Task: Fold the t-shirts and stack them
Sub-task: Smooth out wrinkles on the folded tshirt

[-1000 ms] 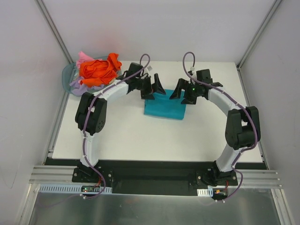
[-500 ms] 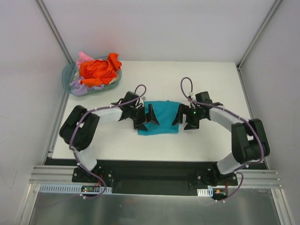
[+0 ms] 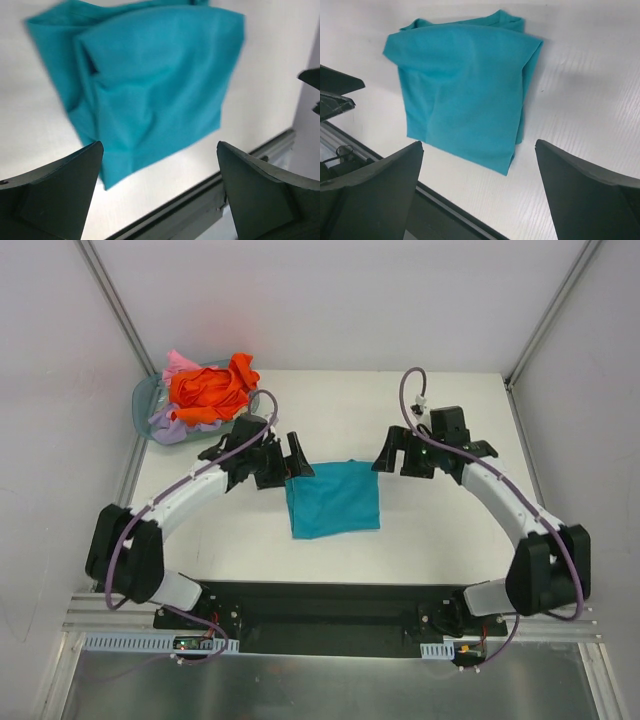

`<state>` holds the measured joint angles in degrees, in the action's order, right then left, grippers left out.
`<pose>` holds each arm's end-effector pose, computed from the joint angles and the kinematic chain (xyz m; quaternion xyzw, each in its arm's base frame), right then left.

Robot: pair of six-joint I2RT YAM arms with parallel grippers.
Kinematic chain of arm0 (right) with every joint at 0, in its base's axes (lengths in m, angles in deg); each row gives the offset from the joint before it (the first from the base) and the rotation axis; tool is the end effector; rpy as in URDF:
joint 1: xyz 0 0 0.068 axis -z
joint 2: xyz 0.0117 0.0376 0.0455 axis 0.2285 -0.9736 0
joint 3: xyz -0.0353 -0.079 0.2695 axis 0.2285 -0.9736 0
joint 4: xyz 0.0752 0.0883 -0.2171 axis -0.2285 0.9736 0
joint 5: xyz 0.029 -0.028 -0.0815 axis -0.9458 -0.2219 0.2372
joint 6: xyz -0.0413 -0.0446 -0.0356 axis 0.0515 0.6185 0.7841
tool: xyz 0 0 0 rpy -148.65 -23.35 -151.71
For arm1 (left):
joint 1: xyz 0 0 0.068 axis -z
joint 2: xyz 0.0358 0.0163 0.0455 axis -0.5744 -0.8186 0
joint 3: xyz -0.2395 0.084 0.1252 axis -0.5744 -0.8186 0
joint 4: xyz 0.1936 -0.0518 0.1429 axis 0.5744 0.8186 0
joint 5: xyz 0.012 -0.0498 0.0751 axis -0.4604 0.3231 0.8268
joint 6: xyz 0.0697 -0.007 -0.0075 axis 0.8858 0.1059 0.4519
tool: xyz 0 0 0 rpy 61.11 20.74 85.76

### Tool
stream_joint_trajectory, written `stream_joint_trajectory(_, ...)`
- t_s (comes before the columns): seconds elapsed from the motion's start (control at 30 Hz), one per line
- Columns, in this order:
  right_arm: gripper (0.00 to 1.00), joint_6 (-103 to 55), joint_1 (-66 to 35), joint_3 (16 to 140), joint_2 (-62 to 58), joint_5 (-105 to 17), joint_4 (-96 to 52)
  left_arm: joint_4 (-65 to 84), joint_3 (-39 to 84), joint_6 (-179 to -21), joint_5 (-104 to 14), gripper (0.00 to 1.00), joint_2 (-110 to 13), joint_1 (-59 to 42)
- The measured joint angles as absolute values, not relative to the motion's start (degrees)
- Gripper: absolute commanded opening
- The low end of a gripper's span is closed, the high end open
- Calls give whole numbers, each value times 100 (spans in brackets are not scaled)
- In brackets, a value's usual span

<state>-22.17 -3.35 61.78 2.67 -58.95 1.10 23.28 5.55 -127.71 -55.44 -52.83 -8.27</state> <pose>0.2698 0.1035 0.2886 -0.1724 0.8769 0.2528 0.3708 0.2668 -0.1556 0.2663 -0.0203 0.8831 -0.3650 0.2942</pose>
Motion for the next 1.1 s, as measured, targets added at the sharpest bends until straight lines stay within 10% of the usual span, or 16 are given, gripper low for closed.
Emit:
stream_joint_trajectory(0.27, 69, -2252, -315, 7262, -1759, -5635, 9, 2583, 1604, -12445, -5527, 60, -7152, -1225)
stream_joint_trajectory(0.5, 45, -2300, -318, 7702, -2635, -5620, -59, 2627, 2076, -12253, -5606, 0, -7863, -1230)
stream_joint_trajectory(0.7, 2, -2311, -403, 7822, -3009, -5722, -46, 2653, 2152, -12205, -5700, 0, -7904, -1230)
stream_joint_trajectory(1.1, 1, -2214, -846, 7389, -1829, -5744, -52, 2708, 1060, -12227, -5645, 0, -5954, -1230)
